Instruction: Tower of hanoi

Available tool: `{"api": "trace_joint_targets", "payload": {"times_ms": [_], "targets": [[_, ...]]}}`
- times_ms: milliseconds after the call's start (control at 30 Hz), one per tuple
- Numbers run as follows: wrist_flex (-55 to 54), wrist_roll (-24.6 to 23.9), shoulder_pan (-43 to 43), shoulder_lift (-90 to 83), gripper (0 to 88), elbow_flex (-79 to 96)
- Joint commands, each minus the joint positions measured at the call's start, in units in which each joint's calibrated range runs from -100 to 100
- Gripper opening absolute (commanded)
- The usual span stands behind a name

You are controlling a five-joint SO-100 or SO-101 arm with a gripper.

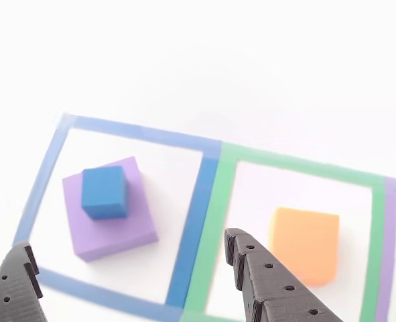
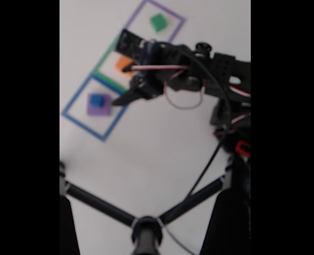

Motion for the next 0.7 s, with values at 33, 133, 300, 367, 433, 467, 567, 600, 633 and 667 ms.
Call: {"api": "trace_joint_targets", "payload": {"times_ms": [33,133,300,367,433,467,567,600,633,667], "targets": [[-23.65,0.59,1.64,0.53,35.8,10.41],[-31.42,0.59,1.44,3.27,35.5,14.14],[-43.49,0.59,1.35,11.02,35.1,16.96],[-48.59,0.59,1.35,15.06,35.0,17.23],[-53.85,0.59,1.06,19.34,34.8,17.50],[-56.04,0.59,0.87,21.11,34.6,17.50],[-62.19,0.59,0.10,26.61,34.4,17.41],[-63.65,0.59,-0.09,28.22,34.4,17.23],[-64.86,0.59,-0.28,29.75,34.2,17.05],[-66.32,0.59,-0.57,31.21,34.2,16.87]]}}
